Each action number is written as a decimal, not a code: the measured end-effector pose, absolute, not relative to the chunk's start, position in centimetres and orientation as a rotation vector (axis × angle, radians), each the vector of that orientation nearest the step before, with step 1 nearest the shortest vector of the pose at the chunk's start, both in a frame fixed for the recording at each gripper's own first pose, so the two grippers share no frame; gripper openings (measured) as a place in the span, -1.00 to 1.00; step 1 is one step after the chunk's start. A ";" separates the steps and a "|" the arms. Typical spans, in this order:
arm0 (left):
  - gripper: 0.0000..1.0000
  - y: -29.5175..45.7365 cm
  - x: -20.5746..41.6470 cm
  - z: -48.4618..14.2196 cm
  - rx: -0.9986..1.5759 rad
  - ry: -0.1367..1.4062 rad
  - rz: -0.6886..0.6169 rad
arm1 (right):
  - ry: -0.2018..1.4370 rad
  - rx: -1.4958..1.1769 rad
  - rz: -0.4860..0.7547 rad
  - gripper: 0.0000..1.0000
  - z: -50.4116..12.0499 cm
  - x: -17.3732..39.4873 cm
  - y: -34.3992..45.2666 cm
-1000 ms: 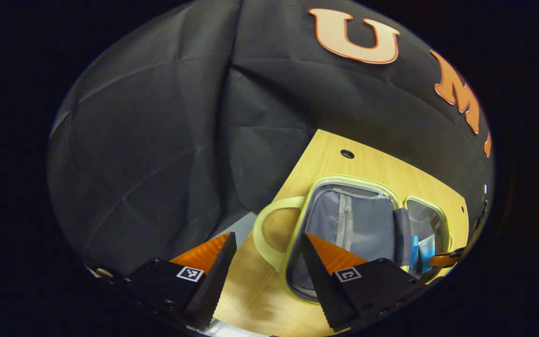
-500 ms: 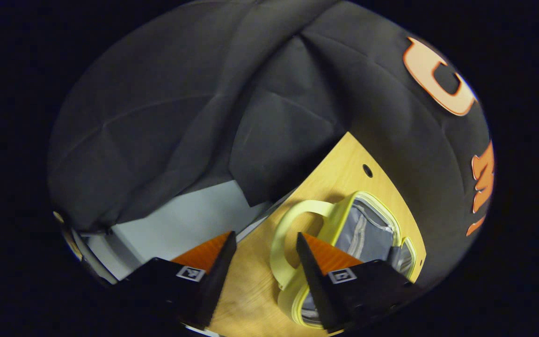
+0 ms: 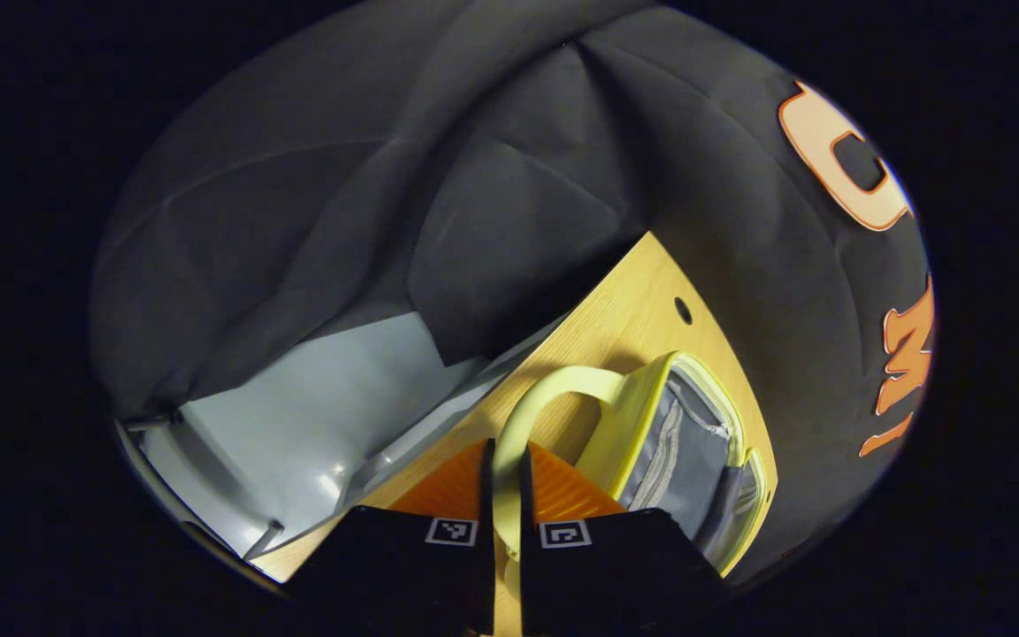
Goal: First open the suitcase, pack the skin care products into it, and then close the suitcase.
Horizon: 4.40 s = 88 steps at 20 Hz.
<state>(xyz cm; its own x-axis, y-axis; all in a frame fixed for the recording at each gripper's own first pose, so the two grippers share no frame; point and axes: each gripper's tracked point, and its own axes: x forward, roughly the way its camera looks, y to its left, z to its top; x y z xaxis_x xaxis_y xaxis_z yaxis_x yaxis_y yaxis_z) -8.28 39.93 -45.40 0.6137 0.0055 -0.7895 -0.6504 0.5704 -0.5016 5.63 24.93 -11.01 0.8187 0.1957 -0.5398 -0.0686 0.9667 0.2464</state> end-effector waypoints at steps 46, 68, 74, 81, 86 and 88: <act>-0.84 -5.3 3.5 -19.6 -0.480 0.534 -0.170 | 0.348 -0.052 0.221 0.92 -13.1 7.0 6.7; 0.51 -14.4 3.7 -21.6 -0.116 0.500 -0.178 | 0.169 0.009 0.177 0.92 -6.4 7.0 4.0; 0.80 -10.7 3.5 -15.8 -0.062 0.269 0.008 | 0.080 0.029 0.179 0.92 -3.1 7.0 4.0; 0.84 -7.9 2.8 -13.7 -0.089 0.203 0.131 | 0.069 0.006 0.226 0.92 -3.2 6.5 4.3; 0.85 -7.3 1.4 -13.0 -0.076 0.168 0.176 | 0.042 -0.003 0.254 0.91 -2.5 6.5 5.0; 0.84 -7.2 1.4 -12.6 -0.076 0.161 0.189 | 0.043 -0.010 0.271 0.92 -2.7 6.2 5.4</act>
